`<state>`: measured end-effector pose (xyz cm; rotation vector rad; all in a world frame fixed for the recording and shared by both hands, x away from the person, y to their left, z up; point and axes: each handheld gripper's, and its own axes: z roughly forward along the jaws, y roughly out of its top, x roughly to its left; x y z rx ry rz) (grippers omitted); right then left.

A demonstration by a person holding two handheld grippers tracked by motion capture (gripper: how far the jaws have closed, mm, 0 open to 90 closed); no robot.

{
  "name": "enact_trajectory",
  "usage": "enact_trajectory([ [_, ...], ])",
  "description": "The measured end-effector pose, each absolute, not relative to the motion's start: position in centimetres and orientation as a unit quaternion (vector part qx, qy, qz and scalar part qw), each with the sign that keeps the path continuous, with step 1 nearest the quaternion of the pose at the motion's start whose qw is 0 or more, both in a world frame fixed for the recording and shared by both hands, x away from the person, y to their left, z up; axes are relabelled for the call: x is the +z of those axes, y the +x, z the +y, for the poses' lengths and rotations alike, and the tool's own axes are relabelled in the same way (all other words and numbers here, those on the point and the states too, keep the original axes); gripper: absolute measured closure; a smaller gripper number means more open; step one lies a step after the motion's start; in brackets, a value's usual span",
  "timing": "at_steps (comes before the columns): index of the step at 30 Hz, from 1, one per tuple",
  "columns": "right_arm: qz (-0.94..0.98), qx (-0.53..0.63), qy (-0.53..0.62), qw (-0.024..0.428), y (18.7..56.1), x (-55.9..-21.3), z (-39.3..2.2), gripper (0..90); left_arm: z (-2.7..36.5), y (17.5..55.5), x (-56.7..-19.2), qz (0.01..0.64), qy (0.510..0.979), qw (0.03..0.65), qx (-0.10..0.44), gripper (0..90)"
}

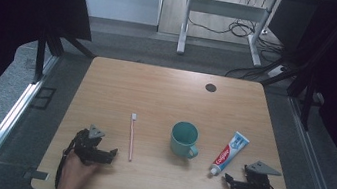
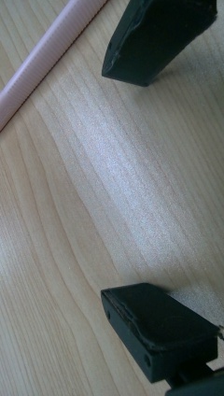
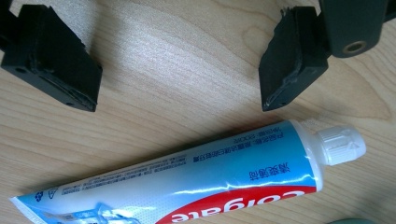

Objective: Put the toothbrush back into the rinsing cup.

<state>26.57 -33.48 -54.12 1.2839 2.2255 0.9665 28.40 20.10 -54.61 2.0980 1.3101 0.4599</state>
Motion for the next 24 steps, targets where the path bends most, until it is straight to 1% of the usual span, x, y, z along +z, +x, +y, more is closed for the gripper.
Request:
enact_trajectory([
  [24, 0.796, 0.345, 0.456, 0.198, 26.56, -54.12, -33.45, 13.0, 20.11, 28.4, -54.61, 0.498, 0.791, 0.309, 0.176, 0.3],
])
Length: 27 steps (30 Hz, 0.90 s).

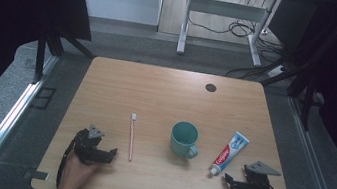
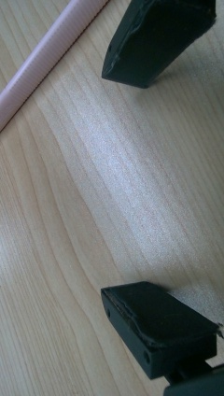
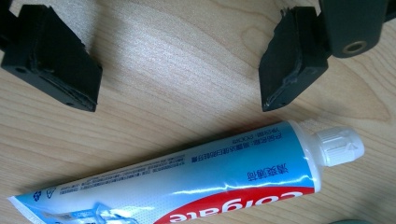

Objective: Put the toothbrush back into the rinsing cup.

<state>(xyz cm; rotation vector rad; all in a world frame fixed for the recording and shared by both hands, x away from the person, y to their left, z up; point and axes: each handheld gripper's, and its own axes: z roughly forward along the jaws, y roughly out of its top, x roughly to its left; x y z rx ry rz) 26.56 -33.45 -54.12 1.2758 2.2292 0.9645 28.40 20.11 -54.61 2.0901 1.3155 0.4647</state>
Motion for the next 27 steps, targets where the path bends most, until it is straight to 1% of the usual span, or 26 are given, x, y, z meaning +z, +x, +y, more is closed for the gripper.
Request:
enact_trajectory([
  [4, 0.796, 0.345, 0.456, 0.197, 26.6, -54.1, -33.5, 13.0, 20.1, 28.3, -54.6, 0.496, 0.791, 0.311, 0.176, 1.0],
  [8, 0.797, 0.345, 0.456, 0.197, 26.6, -54.1, -33.5, 13.0, 20.1, 28.2, -54.4, 0.49, 0.794, 0.313, 0.177, 7.9],
  [10, 0.797, 0.345, 0.455, 0.197, 26.6, -54.1, -33.5, 13.1, 20.1, 28.1, -54.2, 0.488, 0.795, 0.314, 0.177, 15.6],
  [12, 0.797, 0.345, 0.455, 0.197, 26.6, -54.1, -33.5, 13.0, 20.1, 28.1, -54.1, 0.486, 0.797, 0.312, 0.177, 16.3],
  [14, 0.797, 0.345, 0.455, 0.197, 26.6, -54.1, -33.5, 13.0, 20.2, 28.0, -54.0, 0.485, 0.797, 0.311, 0.18, 20.3],
  [18, 0.797, 0.345, 0.455, 0.197, 26.6, -54.1, -33.5, 13.1, 20.3, 27.8, -53.6, 0.483, 0.797, 0.312, 0.185, 34.5],
  [21, 0.797, 0.345, 0.455, 0.197, 26.6, -54.1, -33.5, 13.1, 20.4, 27.8, -53.3, 0.482, 0.795, 0.322, 0.179, 49.4],
  [24, 0.797, 0.345, 0.455, 0.197, 26.6, -54.1, -33.5, 13.0, 20.4, 27.7, -53.1, 0.478, 0.796, 0.327, 0.177, 60.6],
  [27, 0.797, 0.345, 0.455, 0.197, 26.6, -54.1, -33.5, 13.1, 20.4, 27.6, -52.9, 0.468, 0.8, 0.336, 0.168, 74.4],
])
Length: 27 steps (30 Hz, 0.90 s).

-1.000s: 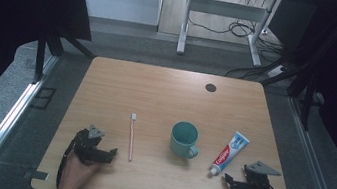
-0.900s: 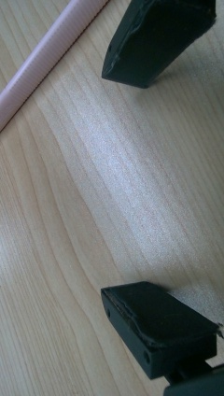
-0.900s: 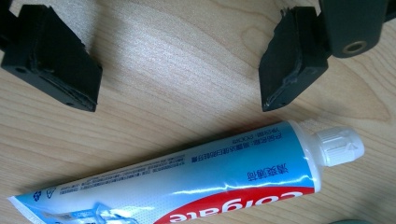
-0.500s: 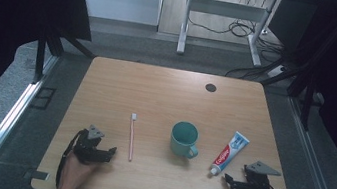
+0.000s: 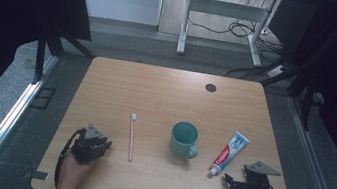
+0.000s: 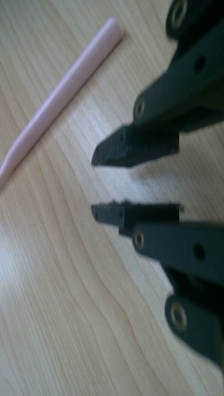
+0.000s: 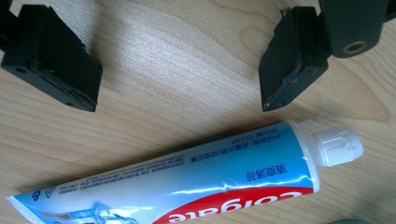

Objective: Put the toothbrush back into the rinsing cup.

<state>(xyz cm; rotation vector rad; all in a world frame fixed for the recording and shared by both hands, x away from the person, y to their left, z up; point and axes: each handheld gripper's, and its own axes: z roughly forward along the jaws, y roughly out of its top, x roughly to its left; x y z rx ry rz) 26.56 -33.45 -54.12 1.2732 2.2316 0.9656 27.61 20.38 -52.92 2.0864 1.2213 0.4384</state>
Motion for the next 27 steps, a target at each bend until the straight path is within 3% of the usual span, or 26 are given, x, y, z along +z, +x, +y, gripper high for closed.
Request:
enact_trajectory([
  [5, 0.797, 0.345, 0.455, 0.197, 26.6, -54.1, -33.4, 13.0, 20.2, 27.7, -52.7, 0.466, 0.801, 0.345, 0.15, 89.3],
  [27, 0.797, 0.344, 0.455, 0.197, 26.6, -54.1, -33.4, 13.1, 18.5, 28.6, -51.8, 0.443, 0.811, 0.357, 0.134, 89.6],
])
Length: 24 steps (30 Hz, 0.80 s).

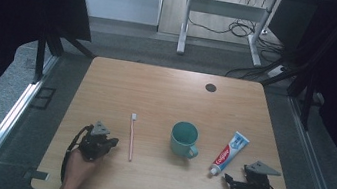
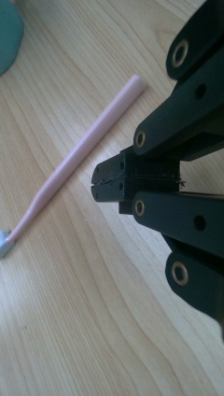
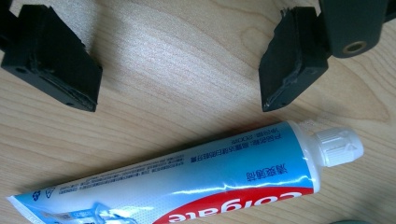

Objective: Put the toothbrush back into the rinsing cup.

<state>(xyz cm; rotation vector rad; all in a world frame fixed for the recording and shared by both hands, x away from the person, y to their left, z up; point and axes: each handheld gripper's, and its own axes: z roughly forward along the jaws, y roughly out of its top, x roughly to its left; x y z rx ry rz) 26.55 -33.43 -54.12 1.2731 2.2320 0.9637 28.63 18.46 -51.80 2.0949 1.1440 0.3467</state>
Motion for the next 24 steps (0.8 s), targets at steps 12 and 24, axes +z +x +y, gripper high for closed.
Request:
enact_trajectory([
  [12, 0.797, 0.344, 0.455, 0.198, 26.5, -54.1, -33.4, 13.1, 16.7, 29.5, -51.6, 0.427, 0.821, 0.357, 0.127, 89.6],
  [24, 0.797, 0.344, 0.455, 0.198, 26.5, -54.1, -33.4, 13.1, 15.3, 30.3, -51.8, 0.419, 0.825, 0.359, 0.119, 89.5],
])
